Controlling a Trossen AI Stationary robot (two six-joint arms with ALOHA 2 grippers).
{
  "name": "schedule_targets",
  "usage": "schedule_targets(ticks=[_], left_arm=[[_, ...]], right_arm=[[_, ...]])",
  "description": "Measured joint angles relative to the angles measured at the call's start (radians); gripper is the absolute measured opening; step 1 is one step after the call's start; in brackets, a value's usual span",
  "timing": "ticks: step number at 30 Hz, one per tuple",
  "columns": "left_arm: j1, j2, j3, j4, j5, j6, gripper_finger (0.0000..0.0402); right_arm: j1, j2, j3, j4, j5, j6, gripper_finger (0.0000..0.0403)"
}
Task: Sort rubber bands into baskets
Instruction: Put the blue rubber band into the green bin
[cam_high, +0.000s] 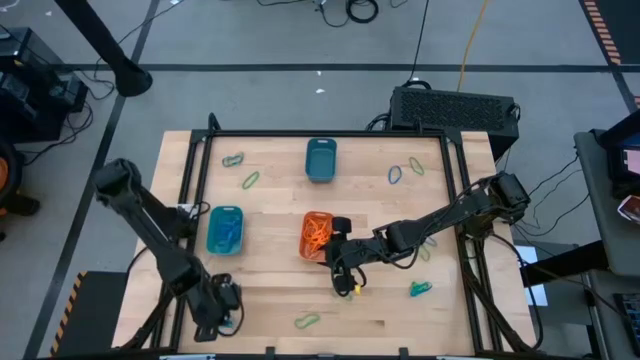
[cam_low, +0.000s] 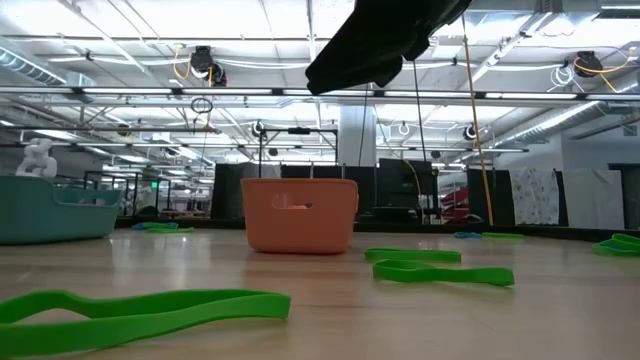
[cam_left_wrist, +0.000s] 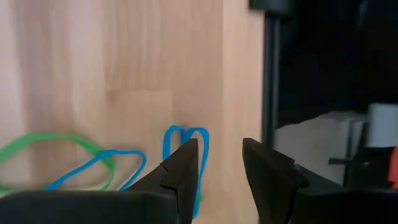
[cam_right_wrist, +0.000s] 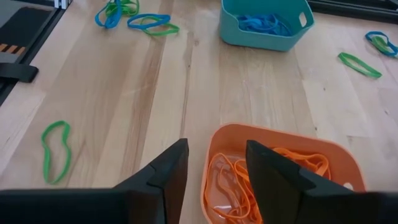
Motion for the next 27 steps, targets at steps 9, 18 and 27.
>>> schedule_targets(ticks=[9, 18, 27], left_arm=[[-0.012, 0.128, -0.001, -0.046, 0.028, 0.001, 0.0132], [-0.012, 0.128, -0.001, -0.066, 0.024, 0.001, 0.0132], [-0.012, 0.137, -0.001, -0.065, 0.018, 0.0, 0.0132]], right_arm=[[0.0, 0.0, 0.0, 0.0, 0.0, 0.012, 0.0153], [0.0, 0.0, 0.0, -0.002, 0.0, 0.012, 0.0153], [0.0, 0.0, 0.0, -0.005, 0.0, 0.012, 0.0153]])
